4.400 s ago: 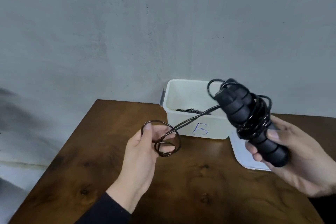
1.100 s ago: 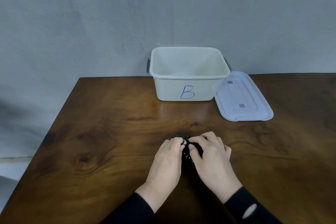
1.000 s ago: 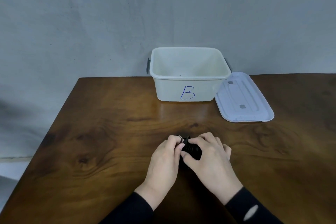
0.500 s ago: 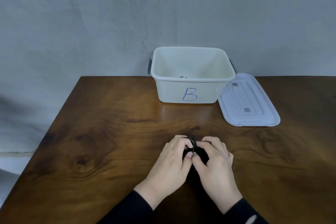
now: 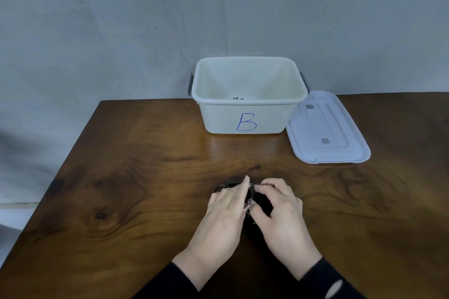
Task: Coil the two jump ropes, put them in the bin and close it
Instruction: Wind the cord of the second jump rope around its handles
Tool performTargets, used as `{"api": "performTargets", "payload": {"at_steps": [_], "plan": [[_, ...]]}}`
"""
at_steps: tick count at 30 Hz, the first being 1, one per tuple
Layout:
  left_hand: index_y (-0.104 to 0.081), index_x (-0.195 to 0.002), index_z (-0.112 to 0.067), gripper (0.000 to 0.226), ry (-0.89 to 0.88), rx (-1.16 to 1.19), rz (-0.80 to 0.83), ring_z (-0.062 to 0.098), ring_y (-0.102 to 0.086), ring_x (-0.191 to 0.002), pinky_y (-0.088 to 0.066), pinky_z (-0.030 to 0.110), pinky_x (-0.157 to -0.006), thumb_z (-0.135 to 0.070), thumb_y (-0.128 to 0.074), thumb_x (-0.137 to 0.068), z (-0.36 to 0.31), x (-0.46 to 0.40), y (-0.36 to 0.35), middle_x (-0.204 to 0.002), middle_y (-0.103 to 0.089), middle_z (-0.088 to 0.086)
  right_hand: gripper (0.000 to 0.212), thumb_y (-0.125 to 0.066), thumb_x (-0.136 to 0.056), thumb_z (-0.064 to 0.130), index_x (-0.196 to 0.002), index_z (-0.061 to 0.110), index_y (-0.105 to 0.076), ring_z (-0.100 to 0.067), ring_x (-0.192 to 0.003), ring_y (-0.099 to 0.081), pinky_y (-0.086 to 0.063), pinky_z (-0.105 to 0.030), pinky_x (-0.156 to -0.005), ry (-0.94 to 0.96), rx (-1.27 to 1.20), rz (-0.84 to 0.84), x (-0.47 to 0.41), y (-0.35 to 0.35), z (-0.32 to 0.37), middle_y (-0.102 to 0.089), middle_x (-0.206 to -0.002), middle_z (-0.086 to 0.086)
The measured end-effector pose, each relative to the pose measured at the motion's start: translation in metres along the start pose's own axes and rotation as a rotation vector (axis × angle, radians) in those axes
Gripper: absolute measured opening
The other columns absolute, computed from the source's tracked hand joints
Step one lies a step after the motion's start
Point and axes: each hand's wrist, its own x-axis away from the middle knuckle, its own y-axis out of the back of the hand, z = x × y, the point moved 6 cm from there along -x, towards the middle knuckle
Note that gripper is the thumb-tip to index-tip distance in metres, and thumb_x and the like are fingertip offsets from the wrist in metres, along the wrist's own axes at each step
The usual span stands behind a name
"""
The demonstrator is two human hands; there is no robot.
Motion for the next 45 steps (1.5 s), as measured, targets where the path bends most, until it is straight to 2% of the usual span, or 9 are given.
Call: {"api": "performTargets", "payload": {"at_steps": [6, 16, 18, 20, 23, 25, 32, 40, 45], "plan": [[-0.012, -0.155, -0.013, 0.057, -0.022, 0.011, 0.013, 0.006, -0.038, -0.104, -0.04, 0.037, -0.101, -0.029, -0.027, -0.103, -0.005, 0.0, 0.003, -0.113, -0.039, -0.007, 0.028, -0.066, -0.089, 0.027, -0.117, 0.025, -0.069, 0.0, -0.111, -0.049, -0.033, -0.035, -0.105, 0.015, -0.005, 0.025, 0.001, 0.0, 0.0, -0.052, -0.116, 0.018], [0.002, -0.156, -0.017, 0.063, -0.137, -0.028, 0.261, 0.005, -0.031, -0.11, -0.027, 0.03, -0.111, -0.037, -0.026, -0.103, -0.006, -0.003, 0.01, -0.121, -0.032, -0.009, 0.029, -0.061, -0.091, 0.026, -0.119, 0.031, -0.066, 0.004, -0.114, -0.044, -0.03, -0.036, -0.109, 0.019, -0.021, 0.111, -0.003, 0.001, -0.003, -0.049, -0.119, 0.02], [-0.004, -0.157, -0.018, 0.06, -0.146, -0.023, 0.268, 0.006, -0.034, -0.109, -0.032, 0.028, -0.108, -0.034, -0.031, -0.105, -0.002, -0.007, 0.011, -0.121, -0.036, -0.008, 0.028, -0.061, -0.091, 0.027, -0.118, 0.031, -0.067, 0.005, -0.114, -0.044, -0.03, -0.037, -0.109, 0.017, -0.036, 0.126, -0.005, 0.001, -0.004, -0.049, -0.119, 0.02], [-0.025, -0.154, -0.019, 0.053, -0.099, 0.12, 0.205, 0.009, -0.044, -0.102, -0.041, 0.026, -0.096, -0.024, -0.043, -0.104, 0.004, -0.012, 0.016, -0.11, -0.046, -0.007, 0.025, -0.063, -0.092, 0.031, -0.116, 0.031, -0.067, 0.009, -0.114, -0.042, -0.031, -0.039, -0.109, 0.005, -0.067, 0.127, -0.007, 0.002, -0.005, -0.049, -0.118, 0.022], [-0.06, -0.134, -0.021, 0.037, 0.085, 0.407, 0.01, 0.011, -0.06, -0.089, -0.048, 0.022, -0.085, -0.013, -0.058, -0.098, 0.017, -0.012, 0.024, -0.092, -0.06, -0.008, 0.022, -0.066, -0.09, 0.033, -0.112, 0.032, -0.068, 0.011, -0.116, -0.041, -0.034, -0.043, -0.109, -0.008, -0.122, 0.13, -0.007, 0.002, -0.007, -0.049, -0.115, 0.025], [-0.069, -0.123, -0.022, 0.033, 0.155, 0.46, -0.076, 0.011, -0.063, -0.085, -0.048, 0.018, -0.082, -0.009, -0.065, -0.093, 0.02, -0.01, 0.024, -0.087, -0.065, -0.009, 0.021, -0.066, -0.089, 0.032, -0.109, 0.034, -0.068, 0.004, -0.114, -0.048, -0.038, -0.047, -0.107, -0.013, -0.14, 0.136, -0.008, 0.001, -0.009, -0.05, -0.114, 0.027], [-0.078, -0.107, -0.022, 0.026, 0.161, 0.384, -0.158, 0.012, -0.063, -0.077, -0.05, 0.017, -0.073, -0.005, -0.071, -0.088, 0.013, -0.012, 0.023, -0.08, -0.066, -0.007, 0.022, -0.065, -0.084, 0.035, -0.101, 0.049, -0.064, -0.012, -0.114, -0.056, -0.047, -0.055, -0.098, -0.153, -0.353, 0.155, -0.005, -0.003, -0.02, -0.052, -0.117, 0.026], [-0.079, -0.103, -0.013, 0.023, 0.005, 0.013, -0.088, 0.013, -0.059, -0.067, -0.053, 0.024, -0.058, -0.002, -0.076, -0.082, -0.003, -0.017, 0.02, -0.074, -0.063, -0.004, 0.029, -0.07, -0.087, 0.025, -0.099, 0.051, -0.064, -0.007, -0.12, -0.051, -0.043, -0.046, -0.104, -0.157, -0.398, 0.163, -0.002, 0.0, -0.025, -0.052, -0.119, 0.027], [-0.079, -0.103, -0.017, 0.019, 0.07, 0.081, -0.081, 0.006, -0.055, -0.064, -0.04, 0.011, -0.059, -0.008, -0.069, -0.09, 0.002, -0.02, 0.024, -0.073, -0.061, -0.006, 0.026, -0.07, -0.086, 0.016, -0.095, 0.04, -0.069, -0.002, -0.113, -0.054, -0.043, -0.027, -0.098, -0.137, -0.423, 0.164, -0.005, -0.001, -0.027, -0.055, -0.112, 0.024]]}}
